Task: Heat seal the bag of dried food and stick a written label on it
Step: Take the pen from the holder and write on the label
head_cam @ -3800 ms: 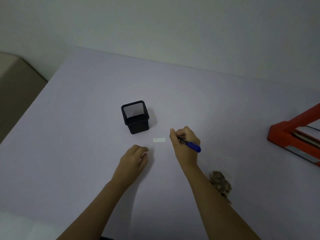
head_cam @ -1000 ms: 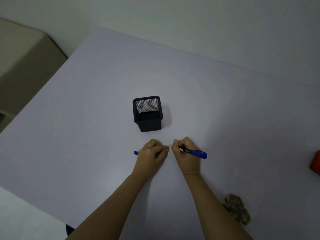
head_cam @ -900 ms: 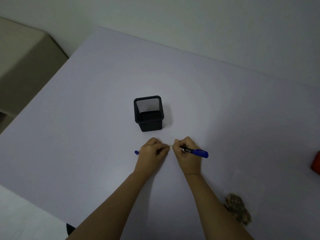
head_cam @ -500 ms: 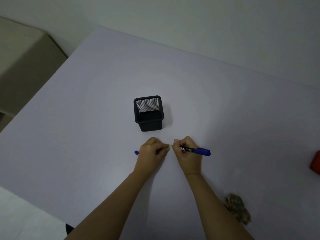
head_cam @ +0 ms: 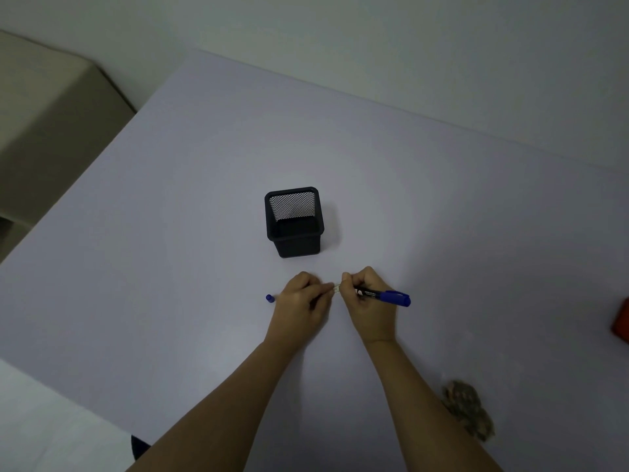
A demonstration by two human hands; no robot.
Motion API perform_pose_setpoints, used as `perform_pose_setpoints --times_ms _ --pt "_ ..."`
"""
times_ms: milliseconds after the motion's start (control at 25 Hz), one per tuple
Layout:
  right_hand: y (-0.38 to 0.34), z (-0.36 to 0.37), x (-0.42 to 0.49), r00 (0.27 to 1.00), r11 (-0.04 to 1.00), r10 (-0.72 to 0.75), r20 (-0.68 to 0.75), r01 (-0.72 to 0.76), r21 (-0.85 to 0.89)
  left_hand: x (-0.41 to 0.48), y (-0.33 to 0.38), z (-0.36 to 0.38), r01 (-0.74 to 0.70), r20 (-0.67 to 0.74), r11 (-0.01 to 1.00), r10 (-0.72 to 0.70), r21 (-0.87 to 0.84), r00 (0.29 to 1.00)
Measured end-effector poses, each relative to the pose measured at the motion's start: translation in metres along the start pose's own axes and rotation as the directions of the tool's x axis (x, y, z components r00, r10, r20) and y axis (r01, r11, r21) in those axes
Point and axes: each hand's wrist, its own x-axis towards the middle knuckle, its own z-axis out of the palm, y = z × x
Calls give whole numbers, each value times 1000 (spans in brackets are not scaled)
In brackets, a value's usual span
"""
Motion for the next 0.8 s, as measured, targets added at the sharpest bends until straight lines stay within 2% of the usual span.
perform_pose_setpoints --times_ms 800 --pt "3 2 0 998 998 -58 -25 58 -16 0 -3 3 -7 -3 1000 7 -4 1000"
